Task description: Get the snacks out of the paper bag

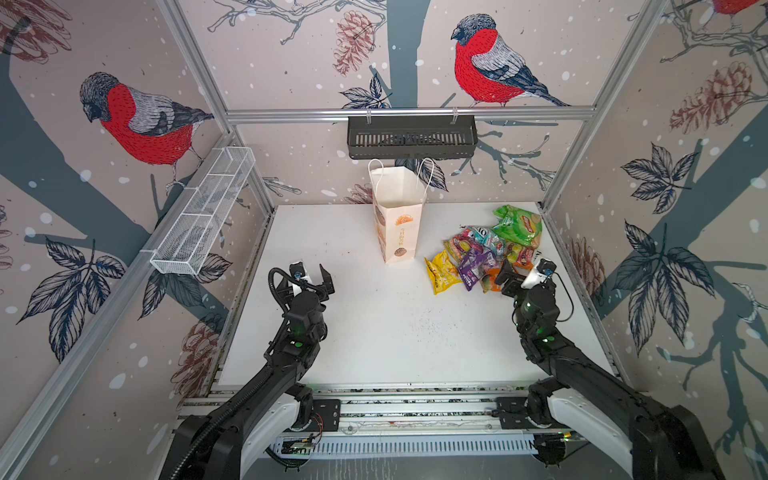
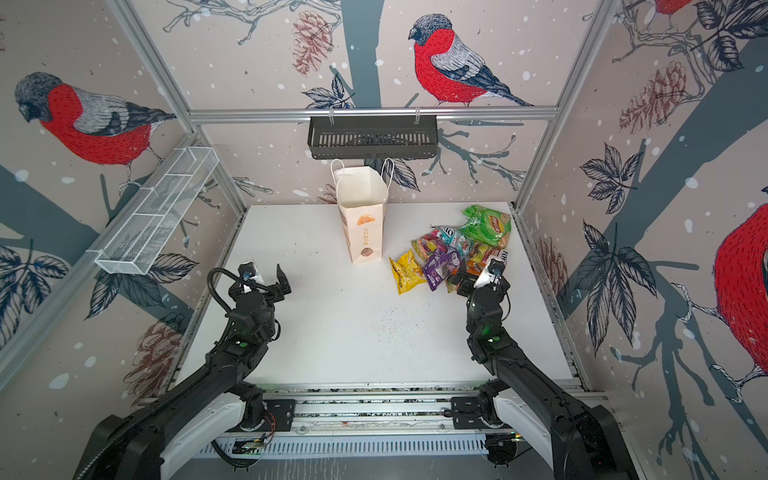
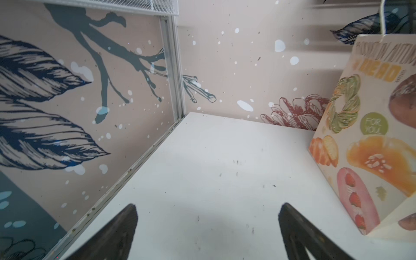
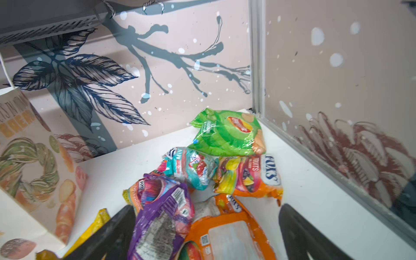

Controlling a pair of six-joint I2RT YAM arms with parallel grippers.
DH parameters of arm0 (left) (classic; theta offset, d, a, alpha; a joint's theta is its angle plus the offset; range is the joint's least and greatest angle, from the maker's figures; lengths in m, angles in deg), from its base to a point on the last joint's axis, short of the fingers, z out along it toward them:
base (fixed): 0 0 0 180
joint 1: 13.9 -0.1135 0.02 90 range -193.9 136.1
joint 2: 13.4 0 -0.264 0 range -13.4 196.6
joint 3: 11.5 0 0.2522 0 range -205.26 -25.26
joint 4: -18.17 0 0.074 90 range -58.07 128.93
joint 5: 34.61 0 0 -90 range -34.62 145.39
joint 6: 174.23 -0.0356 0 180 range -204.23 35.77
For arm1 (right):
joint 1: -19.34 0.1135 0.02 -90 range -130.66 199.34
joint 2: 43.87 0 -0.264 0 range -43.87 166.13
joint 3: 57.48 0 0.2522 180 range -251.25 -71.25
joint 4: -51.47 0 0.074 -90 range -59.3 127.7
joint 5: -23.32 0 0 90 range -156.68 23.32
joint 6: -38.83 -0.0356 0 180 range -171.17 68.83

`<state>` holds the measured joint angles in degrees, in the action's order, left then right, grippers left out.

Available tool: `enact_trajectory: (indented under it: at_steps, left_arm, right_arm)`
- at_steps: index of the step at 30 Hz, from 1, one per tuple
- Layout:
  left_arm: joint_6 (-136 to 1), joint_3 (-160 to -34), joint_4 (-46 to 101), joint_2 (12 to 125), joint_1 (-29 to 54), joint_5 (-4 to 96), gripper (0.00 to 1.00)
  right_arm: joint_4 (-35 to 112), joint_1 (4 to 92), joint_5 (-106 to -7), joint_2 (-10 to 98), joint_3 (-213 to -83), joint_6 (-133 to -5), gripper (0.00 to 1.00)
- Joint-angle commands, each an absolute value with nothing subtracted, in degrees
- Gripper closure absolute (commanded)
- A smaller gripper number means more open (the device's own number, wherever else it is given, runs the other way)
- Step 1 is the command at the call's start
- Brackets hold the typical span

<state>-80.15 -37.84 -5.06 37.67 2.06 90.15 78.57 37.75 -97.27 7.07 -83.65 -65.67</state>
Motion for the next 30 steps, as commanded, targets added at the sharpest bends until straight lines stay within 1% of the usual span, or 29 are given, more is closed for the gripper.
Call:
enact_trajectory:
  at_steps: [1,3,6,10,13,16,19,22,27,30]
  left_arm:
    - [-79.4,-34.8,-14.4,37.7,-0.9,87.2,0.02]
    - [-79.3,-32.5,-17.0,38.4,-3.0,85.4,0.03]
    - [-79.9,-29.0,-24.0,41.3,-5.5,82.3,0.03]
    - [-83.9,-26.1,-37.0,49.0,-6.5,79.6,0.03]
    - [-84.3,-26.1,-44.4,55.8,-6.5,78.5,0.03]
    - [-84.1,-27.6,-51.1,62.5,-6.5,77.3,0.03]
    - [-85.8,-30.0,-53.3,68.5,-6.6,77.3,0.03]
    - [-86.9,-29.7,-60.0,74.4,-6.6,75.9,0.03]
    - [-86.5,-29.2,-64.7,78.2,-6.6,76.9,0.03]
    - [-86.5,-29.3,-64.2,78.1,-6.6,77.0,0.02]
  right_arm:
    - [89.6,37.5,-104.6,5.7,-80.9,-59.7,0.0]
    - [89.4,37.1,-106.7,4.7,-79.2,-59.8,0.0]
    - [89.8,36.3,-106.5,3.3,-76.6,-61.1,0.0]
    - [95.6,35.3,-106.3,4.9,-72.7,-60.9,0.0]
    - [99.8,34.4,-108.0,8.7,-70.9,-61.6,0.0]
    - [107.9,32.3,-107.1,14.2,-68.6,-62.0,0.0]
    - [115.2,31.0,-109.3,19.8,-67.9,-62.4,0.0]
    - [120.5,29.5,-107.7,23.9,-68.1,-61.2,0.0]
    - [128.2,28.1,-107.2,31.0,-68.4,-59.5,0.0]
    - [140.0,26.8,-106.8,39.6,-67.5,-59.0,0.0]
